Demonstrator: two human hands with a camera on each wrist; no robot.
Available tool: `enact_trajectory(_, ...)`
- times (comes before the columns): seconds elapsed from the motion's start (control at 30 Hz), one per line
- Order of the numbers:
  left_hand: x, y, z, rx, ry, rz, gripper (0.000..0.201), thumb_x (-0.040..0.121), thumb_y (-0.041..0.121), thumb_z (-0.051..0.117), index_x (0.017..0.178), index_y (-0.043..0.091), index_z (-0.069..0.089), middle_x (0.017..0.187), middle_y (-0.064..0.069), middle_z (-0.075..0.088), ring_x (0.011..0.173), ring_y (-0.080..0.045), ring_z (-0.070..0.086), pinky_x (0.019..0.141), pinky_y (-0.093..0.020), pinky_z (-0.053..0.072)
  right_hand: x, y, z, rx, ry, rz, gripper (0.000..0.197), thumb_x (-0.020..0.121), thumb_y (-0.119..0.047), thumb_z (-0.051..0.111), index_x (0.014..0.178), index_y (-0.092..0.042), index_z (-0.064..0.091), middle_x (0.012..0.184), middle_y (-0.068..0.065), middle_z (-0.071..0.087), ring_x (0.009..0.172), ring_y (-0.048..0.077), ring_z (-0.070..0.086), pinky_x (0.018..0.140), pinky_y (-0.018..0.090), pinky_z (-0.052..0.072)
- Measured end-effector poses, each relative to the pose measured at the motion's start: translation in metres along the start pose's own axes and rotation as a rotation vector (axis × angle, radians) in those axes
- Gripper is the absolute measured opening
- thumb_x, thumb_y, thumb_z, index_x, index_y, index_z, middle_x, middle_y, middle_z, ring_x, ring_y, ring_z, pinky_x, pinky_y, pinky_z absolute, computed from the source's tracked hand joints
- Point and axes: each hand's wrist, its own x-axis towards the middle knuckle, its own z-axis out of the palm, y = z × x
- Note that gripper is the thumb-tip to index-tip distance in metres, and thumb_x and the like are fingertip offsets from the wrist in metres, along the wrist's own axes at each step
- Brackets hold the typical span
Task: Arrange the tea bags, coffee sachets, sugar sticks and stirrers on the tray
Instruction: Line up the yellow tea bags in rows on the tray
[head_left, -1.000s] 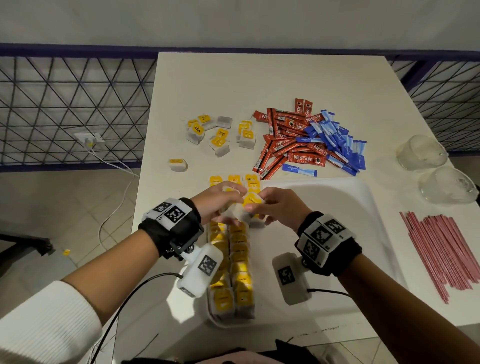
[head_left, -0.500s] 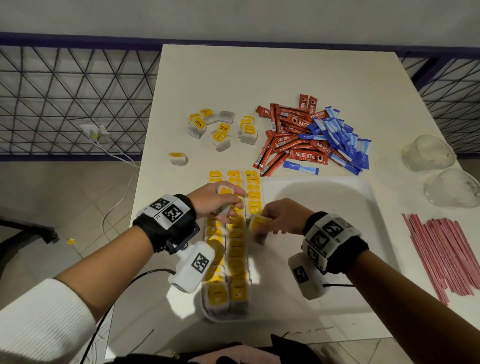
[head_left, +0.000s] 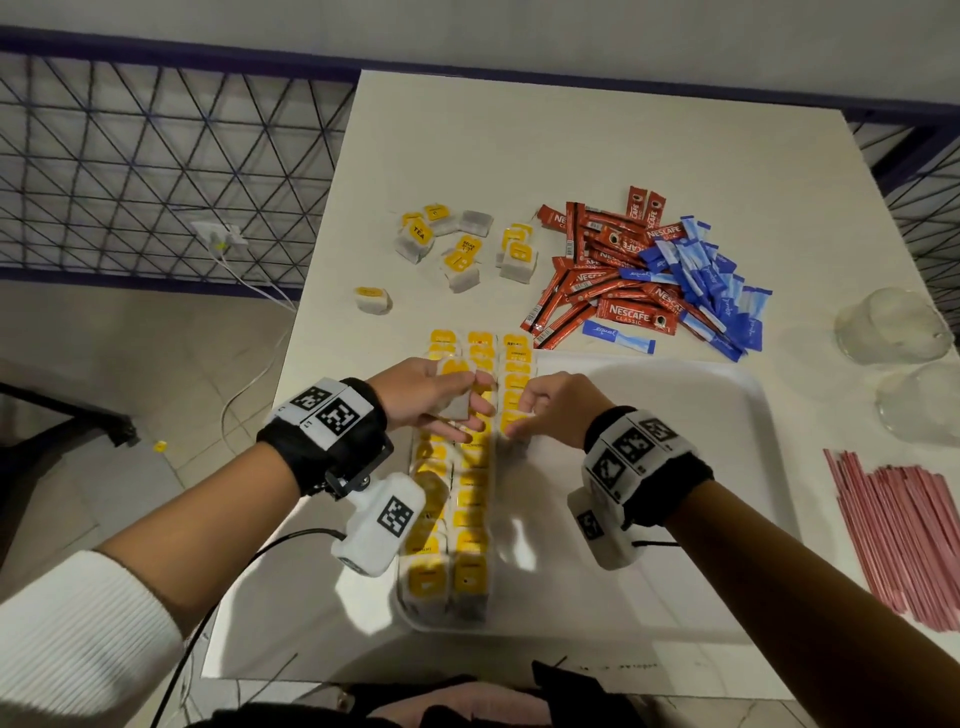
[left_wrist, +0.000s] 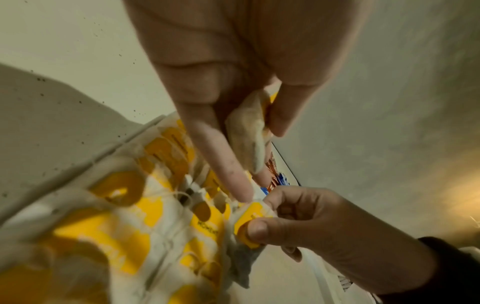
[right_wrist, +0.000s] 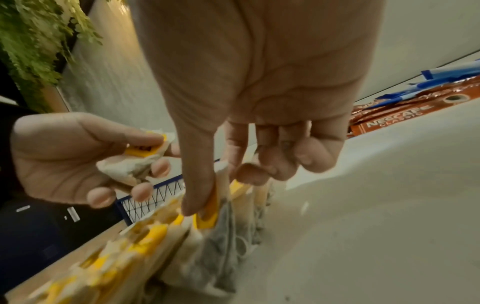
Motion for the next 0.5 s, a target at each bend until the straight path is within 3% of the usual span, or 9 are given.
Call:
enact_trajectory(0.17,-0.001,0.002,0.004,0.191,0.025,0.026,0.019,0.093,0.022,0.052,0.085,0.010,0.065,0.058,0.003,0.061,0.047,-0.003,0.058,0.049,-0.017,0.052,-0.015,-0.001,-0.010,0.045,-0.066,-0.100,0.026,0.078,-0.025,0.073,0.089,-0.002,0.068,0.065,-0.008,0.051,0.075,0.014,0.050,0.063,0.018,0.036)
enact_trajectory(0.27,-0.002,0.004,0.007,0.256,0.000,0.032,0.033,0.092,0.022,0.055,0.060,0.018,0.063,0.045,0.006,0.058,0.039,-0.003,0.053,0.045,-0.015,0.048,-0.027,-0.003,-0.022,0.022,-0.133,-0.118,0.026,0.080,-0.029,0.070,0.090,-0.006,0.069,0.075,-0.004,0.058,0.066,0.003,0.048,0.064,0.014,0.037)
enact_trajectory(0.33,-0.001,0.006,0.010,0.279,-0.014,0.042,0.041,0.093,0.022,0.054,0.053,0.021,0.062,0.043,0.006,0.057,0.038,-0.003,0.052,0.044,-0.015,0.046,-0.032,-0.003,-0.028,-0.043,-0.114,-0.115,0.027,0.082,-0.032,0.068,0.093,-0.007,0.069,0.080,-0.004,0.059,0.064,0.000,0.046,0.062,0.011,0.035)
enact_trajectory(0.4,0.000,0.007,0.012,0.289,-0.021,0.047,0.039,0.093,0.021,0.054,0.055,0.021,0.062,0.043,0.007,0.057,0.039,-0.003,0.052,0.044,-0.015,0.045,-0.035,-0.003,-0.032,-0.090,-0.118,-0.101,0.025,0.083,-0.031,0.067,0.093,-0.008,0.068,0.074,-0.009,0.055,0.062,0.000,0.045,0.057,0.007,0.031)
enact_trajectory(0.5,0.002,0.008,0.015,0.356,-0.034,0.046,0.018,0.090,0.023,0.059,0.073,0.020,0.065,0.047,0.008,0.057,0.041,-0.005,0.047,0.045,-0.016,0.040,-0.036,-0.002,-0.033,-0.067,-0.103,-0.092,0.018,0.083,-0.027,0.067,0.086,-0.009,0.065,0.065,-0.011,0.051,0.060,0.001,0.045,0.056,0.008,0.032)
